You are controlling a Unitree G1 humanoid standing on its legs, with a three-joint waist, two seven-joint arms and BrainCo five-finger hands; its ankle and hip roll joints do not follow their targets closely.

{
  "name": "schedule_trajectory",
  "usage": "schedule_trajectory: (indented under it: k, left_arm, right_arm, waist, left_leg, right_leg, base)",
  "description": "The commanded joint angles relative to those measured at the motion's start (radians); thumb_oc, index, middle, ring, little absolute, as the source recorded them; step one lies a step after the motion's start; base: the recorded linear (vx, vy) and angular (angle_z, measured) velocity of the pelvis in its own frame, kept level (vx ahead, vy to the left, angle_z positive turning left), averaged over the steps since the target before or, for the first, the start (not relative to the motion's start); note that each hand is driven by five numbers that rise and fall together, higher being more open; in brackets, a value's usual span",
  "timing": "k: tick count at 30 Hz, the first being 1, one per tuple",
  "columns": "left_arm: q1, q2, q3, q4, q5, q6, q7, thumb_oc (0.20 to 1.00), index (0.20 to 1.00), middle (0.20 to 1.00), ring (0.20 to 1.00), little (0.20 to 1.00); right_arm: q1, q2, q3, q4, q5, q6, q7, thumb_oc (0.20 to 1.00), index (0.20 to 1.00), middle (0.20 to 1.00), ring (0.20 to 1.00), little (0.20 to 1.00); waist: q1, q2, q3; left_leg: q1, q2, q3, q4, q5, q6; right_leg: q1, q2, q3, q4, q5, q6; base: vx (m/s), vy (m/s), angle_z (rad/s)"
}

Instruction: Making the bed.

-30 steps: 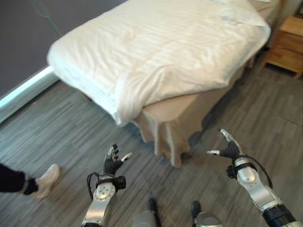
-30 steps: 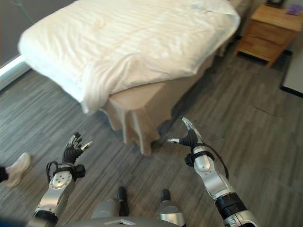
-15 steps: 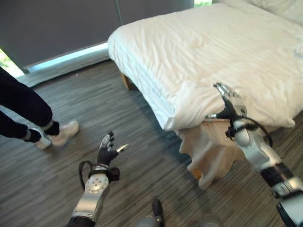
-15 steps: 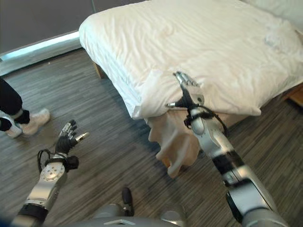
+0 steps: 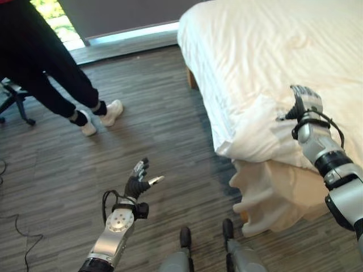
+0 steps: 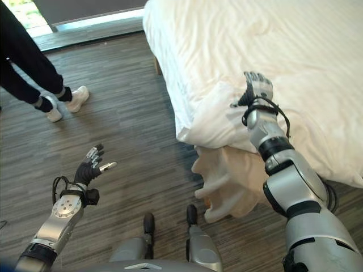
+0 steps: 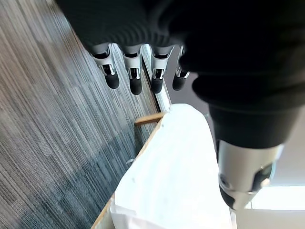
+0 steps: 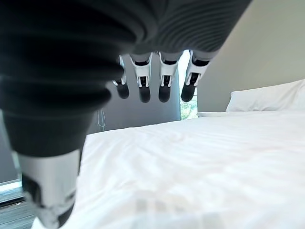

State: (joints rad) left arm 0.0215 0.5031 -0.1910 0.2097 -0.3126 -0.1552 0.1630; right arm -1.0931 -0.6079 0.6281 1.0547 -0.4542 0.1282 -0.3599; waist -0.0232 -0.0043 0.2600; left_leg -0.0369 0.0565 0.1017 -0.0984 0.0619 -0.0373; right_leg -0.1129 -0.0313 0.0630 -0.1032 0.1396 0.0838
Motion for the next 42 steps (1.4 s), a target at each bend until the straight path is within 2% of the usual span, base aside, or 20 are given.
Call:
schedule_trajectory:
  k: [1, 9, 12, 14, 15, 16, 20, 24, 26, 28, 29, 32, 34, 35, 36, 37, 38, 39, 40, 42]
  left_arm:
    - [-0.071, 0.040, -0.010, -0.019, -0.046, -0.072, -0.001, 1.000, 1.000, 1.000, 1.000, 1.000]
    - [-0.104, 0.020, -0.028, -0.016, -0.088, -0.094, 0.005, 1.000, 1.000, 1.000, 1.000, 1.000]
    - [-0.129, 0.001, -0.052, -0.009, -0.099, -0.104, 0.016, 1.000, 1.000, 1.000, 1.000, 1.000]
    - [-0.136, 0.003, -0.050, -0.018, -0.105, -0.112, 0.021, 1.000, 1.000, 1.000, 1.000, 1.000]
    - [-0.137, 0.001, -0.054, -0.021, -0.106, -0.112, 0.021, 1.000, 1.000, 1.000, 1.000, 1.000]
    - [-0.142, -0.003, -0.056, -0.024, -0.107, -0.113, 0.022, 1.000, 1.000, 1.000, 1.000, 1.000]
    - [-0.146, -0.033, -0.073, -0.034, -0.125, -0.112, 0.012, 1.000, 1.000, 1.000, 1.000, 1.000]
    - [-0.157, -0.039, -0.085, -0.036, -0.116, -0.112, 0.011, 1.000, 1.000, 1.000, 1.000, 1.000]
    - [-0.161, -0.040, -0.087, -0.037, -0.108, -0.107, 0.010, 1.000, 1.000, 1.000, 1.000, 1.000]
    - [-0.147, -0.041, -0.070, -0.044, -0.114, -0.099, 0.002, 1.000, 1.000, 1.000, 1.000, 1.000]
    - [-0.146, -0.038, -0.072, -0.045, -0.115, -0.098, 0.002, 1.000, 1.000, 1.000, 1.000, 1.000]
    - [-0.094, -0.040, -0.040, -0.041, -0.104, -0.066, -0.002, 1.000, 1.000, 1.000, 1.000, 1.000]
    - [-0.094, -0.039, -0.040, -0.041, -0.104, -0.066, -0.002, 1.000, 1.000, 1.000, 1.000, 1.000]
    - [-0.039, -0.052, 0.002, -0.033, -0.082, -0.028, -0.016, 1.000, 1.000, 1.000, 1.000, 1.000]
    - [-0.034, -0.045, -0.003, -0.036, -0.082, -0.027, -0.016, 1.000, 1.000, 1.000, 1.000, 1.000]
    - [0.033, -0.054, 0.072, -0.030, -0.028, 0.019, -0.033, 1.000, 1.000, 1.000, 1.000, 1.000]
    - [0.038, -0.051, 0.068, -0.033, -0.027, 0.021, -0.034, 1.000, 1.000, 1.000, 1.000, 1.000]
    - [0.048, -0.055, 0.093, -0.029, -0.005, 0.030, -0.038, 1.000, 1.000, 1.000, 1.000, 1.000]
    - [0.093, -0.067, 0.134, -0.024, 0.020, 0.051, -0.051, 1.000, 1.000, 1.000, 1.000, 1.000]
    - [0.139, -0.089, 0.167, -0.006, 0.049, 0.075, -0.061, 1.000, 1.000, 1.000, 1.000, 1.000]
  right_arm:
    - [-0.177, -0.001, 0.084, 0.091, 0.005, -0.010, -0.014, 1.000, 1.000, 1.000, 1.000, 1.000]
    - [-0.231, -0.044, 0.139, 0.106, 0.000, -0.016, -0.008, 1.000, 1.000, 1.000, 1.000, 1.000]
    - [-0.238, -0.084, 0.144, 0.150, 0.034, -0.019, -0.014, 1.000, 1.000, 1.000, 1.000, 1.000]
    - [-0.243, -0.093, 0.154, 0.163, 0.040, -0.019, -0.012, 1.000, 1.000, 1.000, 1.000, 1.000]
    - [-0.244, -0.093, 0.160, 0.169, 0.043, -0.018, -0.008, 0.705, 0.705, 0.705, 0.705, 0.705]
    - [-0.246, -0.095, 0.159, 0.175, 0.046, -0.017, -0.006, 0.200, 0.200, 0.200, 0.200, 0.200]
    - [-0.229, -0.110, 0.145, 0.186, 0.071, -0.012, -0.011, 0.200, 0.200, 0.200, 0.200, 0.200]
    - [-0.224, -0.130, 0.116, 0.176, 0.122, -0.013, -0.022, 0.200, 0.200, 0.200, 0.200, 0.200]
    - [-0.197, -0.138, 0.088, 0.137, 0.155, -0.017, -0.033, 0.200, 0.200, 0.200, 0.200, 0.200]
    - [-0.132, -0.159, 0.010, 0.024, 0.210, -0.021, -0.061, 0.200, 0.200, 0.200, 0.200, 0.200]
    - [-0.125, -0.160, 0.004, 0.018, 0.209, -0.018, -0.061, 0.200, 0.200, 0.200, 0.200, 0.200]
    - [0.029, -0.144, -0.106, -0.186, 0.195, -0.003, -0.075, 0.200, 0.200, 0.200, 0.200, 0.200]
    - [0.030, -0.144, -0.106, -0.186, 0.195, -0.003, -0.075, 0.200, 0.200, 0.200, 0.200, 0.200]
    - [0.219, -0.109, -0.208, -0.402, 0.147, -0.006, -0.075, 0.200, 0.200, 0.200, 0.200, 0.200]
    - [0.238, -0.108, -0.222, -0.417, 0.141, 0.001, -0.071, 0.200, 0.200, 0.200, 0.200, 0.200]
    - [0.561, -0.057, -0.397, -0.682, 0.117, -0.025, -0.046, 0.200, 0.200, 0.200, 0.200, 0.200]
    - [0.583, -0.056, -0.410, -0.701, 0.112, -0.020, -0.040, 0.200, 0.200, 0.200, 0.200, 0.200]
    - [0.674, -0.049, -0.459, -0.759, 0.106, -0.036, -0.028, 0.200, 0.200, 0.200, 0.200, 0.200]
    - [0.886, -0.017, -0.566, -0.889, 0.085, -0.055, 0.013, 0.200, 0.200, 0.200, 0.200, 0.200]
    - [1.109, 0.049, -0.639, -0.998, 0.063, -0.086, 0.073, 0.200, 0.200, 0.200, 0.200, 0.200]
  waist:
    - [0.008, -0.028, -0.020]
    - [0.006, 0.035, 0.010]
    - [0.003, 0.109, 0.040]
    - [0.002, 0.134, 0.055]
    - [0.002, 0.146, 0.058]
    - [0.003, 0.156, 0.059]
    - [-0.003, 0.177, 0.068]
    - [-0.018, 0.176, 0.069]
    - [-0.031, 0.164, 0.067]
    - [-0.062, 0.136, 0.053]
    - [-0.060, 0.133, 0.054]
    - [-0.089, 0.100, 0.035]
    - [-0.089, 0.100, 0.035]
    - [-0.125, 0.080, 0.025]
    - [-0.118, 0.077, 0.019]
    - [-0.158, 0.056, 0.008]
    - [-0.153, 0.053, 0.004]
    - [-0.171, 0.046, 0.002]
    - [-0.189, 0.030, -0.009]
    - [-0.222, 0.006, -0.024]
  left_leg:
    - [0.051, -0.022, 0.019, 0.011, -0.099, -0.024]
    - [-0.023, -0.032, 0.005, 0.011, -0.073, -0.033]
    - [-0.090, -0.048, 0.006, 0.011, -0.052, -0.038]
    - [-0.116, -0.054, 0.006, 0.011, -0.044, -0.039]
    - [-0.126, -0.057, 0.009, 0.011, -0.041, -0.039]
    - [-0.136, -0.059, 0.012, 0.011, -0.039, -0.040]
    - [-0.141, -0.064, 0.016, 0.011, -0.036, -0.040]
    - [-0.124, -0.065, 0.020, 0.011, -0.041, -0.039]
    - [-0.109, -0.063, 0.028, 0.011, -0.050, -0.037]
    - [-0.077, -0.055, 0.044, 0.011, -0.069, -0.033]
    - [-0.074, -0.055, 0.045, 0.011, -0.069, -0.033]
    - [-0.030, -0.042, 0.063, 0.011, -0.094, -0.025]
    - [-0.029, -0.042, 0.063, 0.011, -0.094, -0.025]
    - [0.007, -0.031, 0.082, 0.011, -0.107, -0.018]
    - [0.013, -0.031, 0.082, 0.011, -0.117, -0.017]
    - [0.044, -0.025, 0.108, 0.011, -0.135, -0.008]
    - [0.046, -0.025, 0.109, 0.011, -0.136, -0.008]
    - [0.053, -0.023, 0.118, 0.011, -0.140, -0.007]
    - [0.073, -0.020, 0.130, 0.011, -0.146, -0.002]
    - [0.097, -0.015, 0.149, 0.011, -0.151, 0.002]
  right_leg:
    - [-0.013, -0.060, 0.010, 0.016, -0.087, 0.044]
    - [-0.077, -0.061, 0.022, 0.016, -0.082, 0.038]
    - [-0.142, -0.068, 0.034, 0.016, -0.075, 0.043]
    - [-0.169, -0.069, 0.041, 0.016, -0.070, 0.045]
    - [-0.178, -0.070, 0.043, 0.016, -0.069, 0.046]
    - [-0.189, -0.070, 0.049, 0.016, -0.068, 0.047]
    - [-0.195, -0.071, 0.059, 0.016, -0.069, 0.052]
    - [-0.183, -0.069, 0.068, 0.016, -0.072, 0.054]
    - [-0.171, -0.067, 0.073, 0.016, -0.076, 0.057]
    - [-0.149, -0.067, 0.078, 0.016, -0.077, 0.056]
    - [-0.146, -0.067, 0.078, 0.016, -0.077, 0.056]
    - [-0.115, -0.067, 0.088, 0.016, -0.078, 0.052]
    - [-0.115, -0.067, 0.088, 0.016, -0.078, 0.052]
    - [-0.096, -0.065, 0.098, 0.018, -0.066, 0.048]
    - [-0.090, -0.066, 0.099, 0.016, -0.074, 0.049]
    - [-0.076, -0.059, 0.111, 0.022, -0.070, 0.050]
    - [-0.074, -0.059, 0.112, 0.021, -0.070, 0.051]
    - [-0.073, -0.057, 0.115, 0.024, -0.068, 0.052]
    - [-0.066, -0.053, 0.125, 0.026, -0.064, 0.055]
    - [-0.057, -0.044, 0.136, 0.030, -0.062, 0.057]
  base:
    - [0.03, -0.015, -0.05]
    - [0.00, 0.004, 0.02]
    - [0.01, 0.021, 0.03]
    - [-0.02, 0.018, -0.06]
    - [-0.02, 0.034, -0.11]
    - [0.00, 0.033, -0.13]
    - [-0.01, 0.019, -0.12]
    - [0.00, 0.000, 0.00]
    - [0.00, 0.000, 0.00]
    - [0.00, 0.005, -0.02]
    - [0.01, 0.003, -0.07]
    - [0.01, 0.013, -0.10]
    - [-0.01, 0.017, -0.13]
    - [0.01, 0.035, -0.14]
    - [0.03, 0.043, -0.15]
    - [0.04, 0.022, -0.16]
    - [0.01, 0.002, -0.31]
    - [0.00, -0.002, -0.63]
    - [-0.01, -0.004, -0.45]
    - [-0.05, 0.008, -0.23]
